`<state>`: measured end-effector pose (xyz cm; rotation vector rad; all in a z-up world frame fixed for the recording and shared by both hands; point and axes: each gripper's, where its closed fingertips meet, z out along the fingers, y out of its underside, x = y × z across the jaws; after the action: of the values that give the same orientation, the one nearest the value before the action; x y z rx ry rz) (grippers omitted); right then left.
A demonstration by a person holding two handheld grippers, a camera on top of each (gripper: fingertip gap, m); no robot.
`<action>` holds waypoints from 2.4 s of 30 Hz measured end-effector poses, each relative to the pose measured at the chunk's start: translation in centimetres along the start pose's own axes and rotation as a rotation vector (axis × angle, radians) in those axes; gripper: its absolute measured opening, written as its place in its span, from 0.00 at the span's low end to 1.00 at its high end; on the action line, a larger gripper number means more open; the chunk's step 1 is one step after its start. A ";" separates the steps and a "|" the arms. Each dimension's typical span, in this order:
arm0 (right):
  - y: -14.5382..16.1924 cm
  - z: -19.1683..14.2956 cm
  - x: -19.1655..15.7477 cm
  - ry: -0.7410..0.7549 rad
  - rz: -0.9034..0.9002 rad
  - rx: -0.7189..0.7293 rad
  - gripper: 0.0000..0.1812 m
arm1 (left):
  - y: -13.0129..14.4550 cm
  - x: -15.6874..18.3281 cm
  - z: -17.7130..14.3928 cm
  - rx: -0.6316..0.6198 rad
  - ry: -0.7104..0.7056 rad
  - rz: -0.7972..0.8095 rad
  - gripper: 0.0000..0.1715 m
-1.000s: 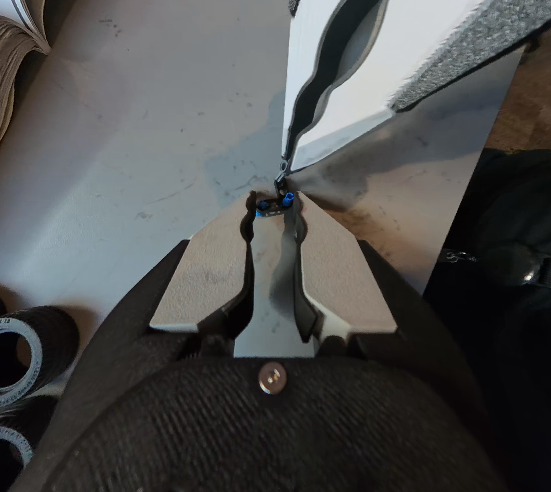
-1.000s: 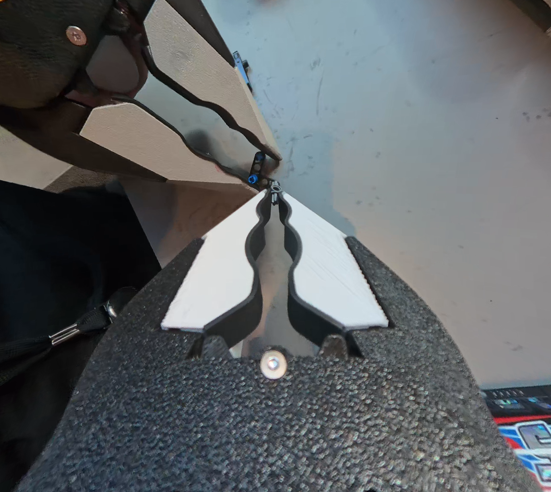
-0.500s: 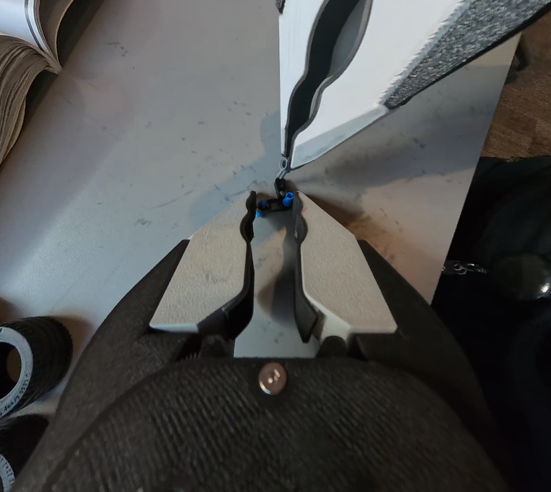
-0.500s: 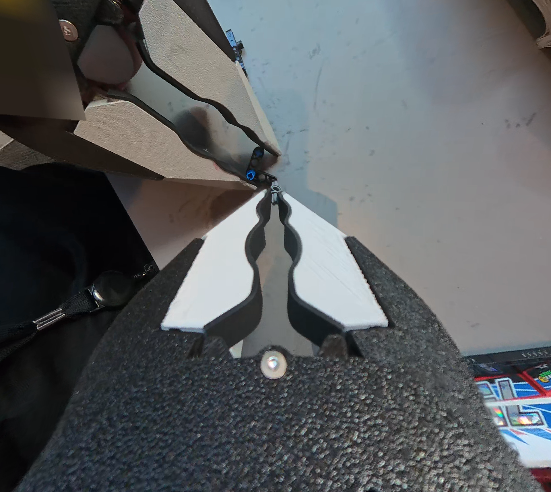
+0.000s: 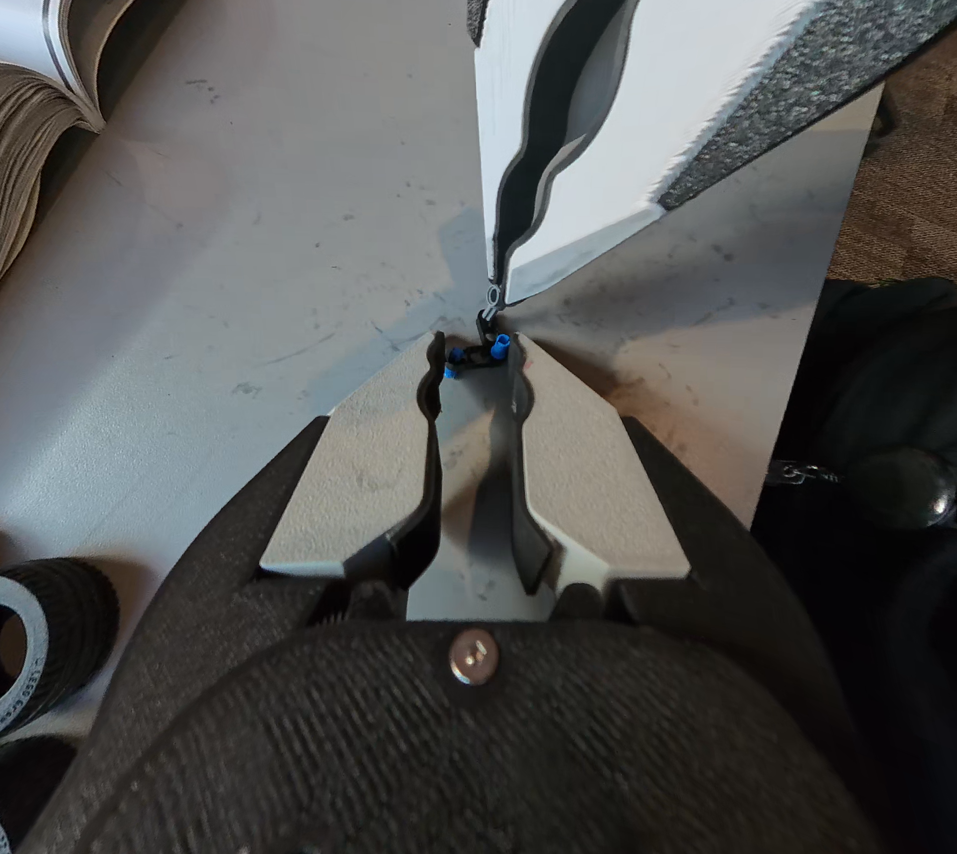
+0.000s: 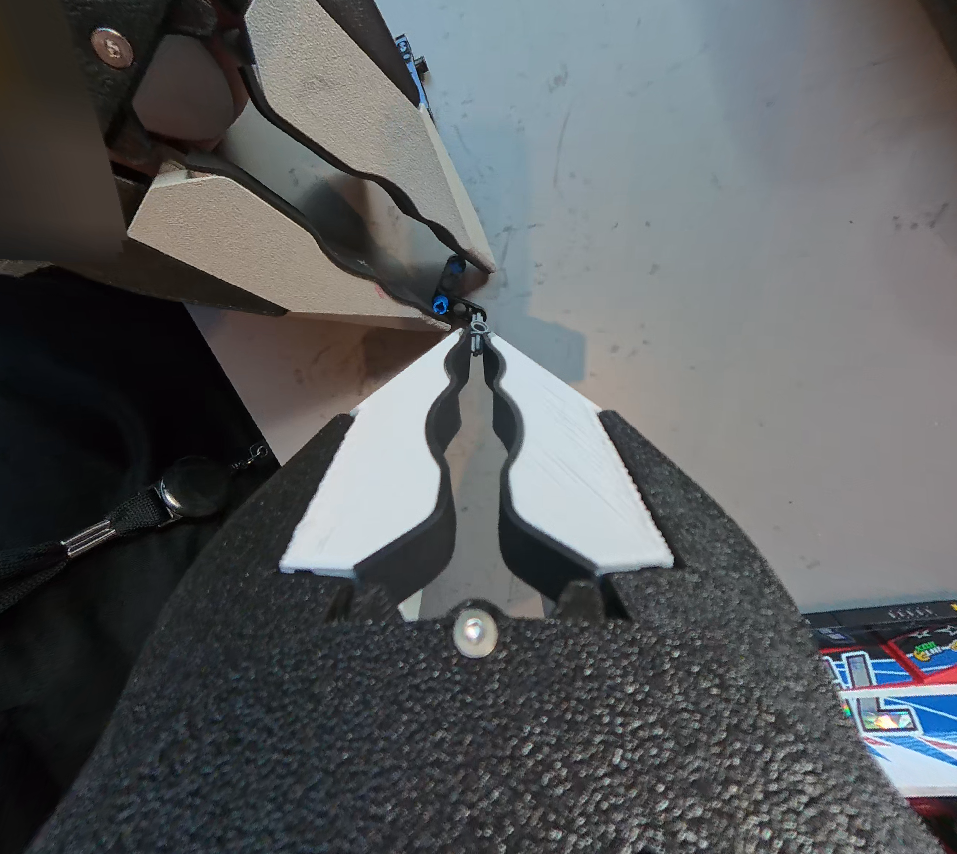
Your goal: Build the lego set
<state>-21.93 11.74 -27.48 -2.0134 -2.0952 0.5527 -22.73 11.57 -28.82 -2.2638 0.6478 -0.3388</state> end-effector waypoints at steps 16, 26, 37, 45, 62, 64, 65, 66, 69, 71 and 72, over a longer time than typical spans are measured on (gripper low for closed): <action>-0.4 0.1 0.1 0.010 -0.193 -0.065 0.02 | 0.1 0.0 0.0 -0.001 -0.021 0.036 0.13; -0.4 0.4 0.0 0.027 -0.149 -0.010 0.02 | 0.1 -0.1 0.0 0.000 -0.011 0.020 0.13; -1.1 0.7 0.1 0.033 -0.128 0.079 0.02 | 0.2 -0.6 -0.3 0.004 0.016 -0.037 0.13; -4.7 -3.9 -0.8 -0.236 -0.026 0.475 0.08 | -1.5 -1.0 -4.3 0.179 0.379 -0.352 0.13; -7.1 -5.5 -5.9 -0.398 -0.364 0.817 0.11 | -2.9 0.2 -10.3 0.382 0.447 0.129 0.13; -7.0 -5.7 -5.4 -0.379 -0.351 0.842 0.07 | -2.8 0.5 -9.9 0.346 0.471 0.130 0.13; -6.7 -5.6 -5.3 -0.382 -0.352 0.834 0.07 | -2.9 0.6 -9.6 0.336 0.475 0.135 0.13; -6.5 -5.5 -5.3 -0.381 -0.358 0.827 0.06 | -3.1 0.7 -9.5 0.341 0.482 0.142 0.13; -6.1 -5.3 -5.1 -0.355 -0.372 0.834 0.07 | -3.8 0.7 -9.4 0.353 0.496 0.143 0.13; -6.2 -5.3 -4.9 -0.337 -0.368 0.842 0.04 | -4.1 0.7 -9.1 0.352 0.506 0.134 0.12; -6.2 -5.2 -4.8 -0.324 -0.372 0.840 0.04 | -4.2 0.5 -9.0 0.350 0.508 0.125 0.13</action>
<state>-25.38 7.68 -19.69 -1.0926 -1.8349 1.4441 -24.60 8.47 -19.56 -1.7975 0.9015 -0.9074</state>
